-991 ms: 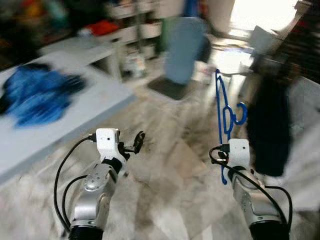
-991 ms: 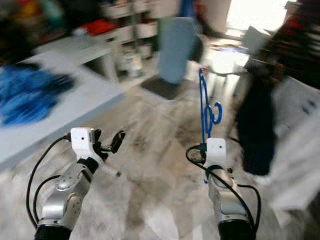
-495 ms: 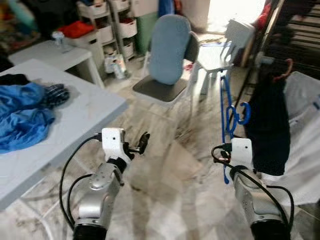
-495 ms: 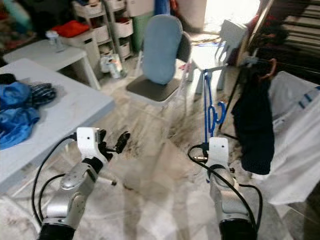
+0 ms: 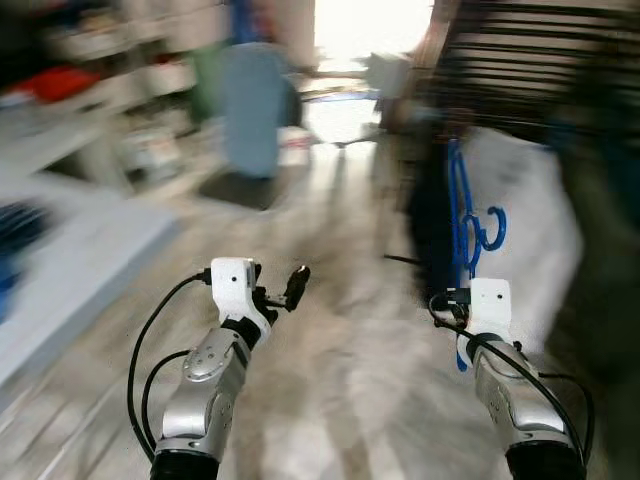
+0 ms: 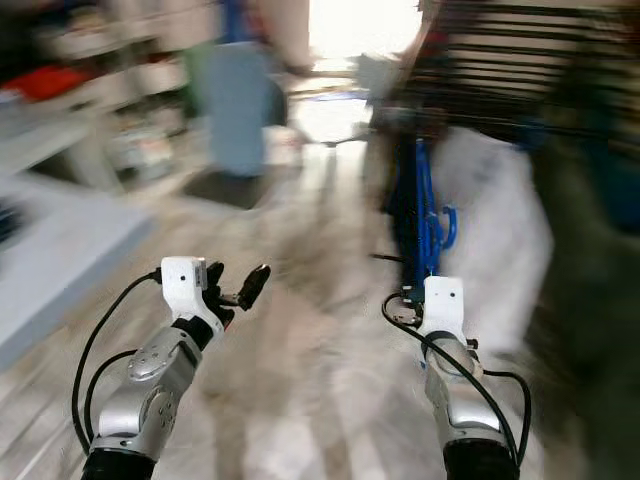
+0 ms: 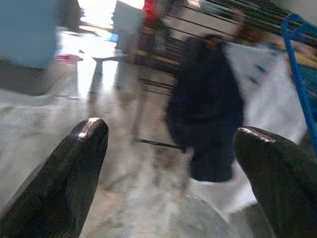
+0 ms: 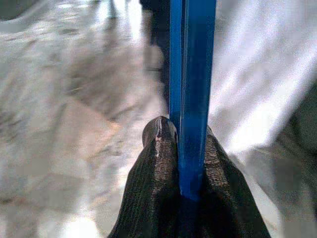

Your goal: Hang hanger

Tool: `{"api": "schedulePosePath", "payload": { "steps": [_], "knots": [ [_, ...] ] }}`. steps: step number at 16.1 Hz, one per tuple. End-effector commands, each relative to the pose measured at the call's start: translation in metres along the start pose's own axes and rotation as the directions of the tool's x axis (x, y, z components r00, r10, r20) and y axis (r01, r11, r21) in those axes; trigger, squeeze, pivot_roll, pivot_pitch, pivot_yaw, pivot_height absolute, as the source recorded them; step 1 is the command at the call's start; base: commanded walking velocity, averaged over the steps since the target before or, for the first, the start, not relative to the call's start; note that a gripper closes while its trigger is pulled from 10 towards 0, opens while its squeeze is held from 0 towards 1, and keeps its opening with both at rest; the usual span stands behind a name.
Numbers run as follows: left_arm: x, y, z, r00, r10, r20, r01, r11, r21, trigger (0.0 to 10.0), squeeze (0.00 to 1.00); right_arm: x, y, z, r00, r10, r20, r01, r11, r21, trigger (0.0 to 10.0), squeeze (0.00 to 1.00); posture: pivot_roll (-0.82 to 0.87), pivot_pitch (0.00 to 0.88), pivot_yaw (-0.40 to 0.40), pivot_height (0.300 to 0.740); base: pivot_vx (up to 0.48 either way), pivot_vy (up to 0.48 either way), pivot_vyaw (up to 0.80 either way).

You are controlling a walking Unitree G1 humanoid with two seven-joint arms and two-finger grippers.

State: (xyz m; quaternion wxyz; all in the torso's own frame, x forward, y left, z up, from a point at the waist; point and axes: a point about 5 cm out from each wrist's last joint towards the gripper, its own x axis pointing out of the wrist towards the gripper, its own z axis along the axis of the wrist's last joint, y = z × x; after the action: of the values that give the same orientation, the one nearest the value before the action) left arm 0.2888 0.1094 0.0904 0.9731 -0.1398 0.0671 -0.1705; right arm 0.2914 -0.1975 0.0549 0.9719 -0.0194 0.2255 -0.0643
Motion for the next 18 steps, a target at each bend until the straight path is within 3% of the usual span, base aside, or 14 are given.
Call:
{"api": "schedulePosePath", "payload": {
  "steps": [1, 8, 18],
  "knots": [
    [0.0013, -0.0054, 0.0011, 1.0, -0.028, -0.001, 0.028, 1.0, -0.003, 10.0, 0.0, 0.0005, -0.0015, 0.0043, 1.0, -0.013, 0.011, 0.013, 1.0, -0.005, 10.0, 0.0, -0.17, 0.0, 0.042, 0.74, 0.307, 0.0, -0.79],
    [0.002, -0.0075, 0.0006, 0.999, -0.048, -0.012, 0.048, 0.999, -0.005, 10.0, 0.0, 0.0008, -0.0016, 0.0032, 1.0, -0.02, 0.004, 0.02, 1.0, -0.011, 10.0, 0.0, -0.17, 0.0, 0.043, 0.74, 0.321, 0.034, -0.74],
    [0.0041, -0.0108, -0.0014, 0.998, -0.065, -0.027, 0.065, 0.998, -0.009, 10.0, 0.0, 0.0017, 0.0007, -0.0028, 0.998, 0.033, -0.058, -0.033, 0.999, -0.002, 10.0, 0.0, -0.18, 0.0, 0.043, 0.74, 0.359, 0.319, 0.0]
  ]
}}
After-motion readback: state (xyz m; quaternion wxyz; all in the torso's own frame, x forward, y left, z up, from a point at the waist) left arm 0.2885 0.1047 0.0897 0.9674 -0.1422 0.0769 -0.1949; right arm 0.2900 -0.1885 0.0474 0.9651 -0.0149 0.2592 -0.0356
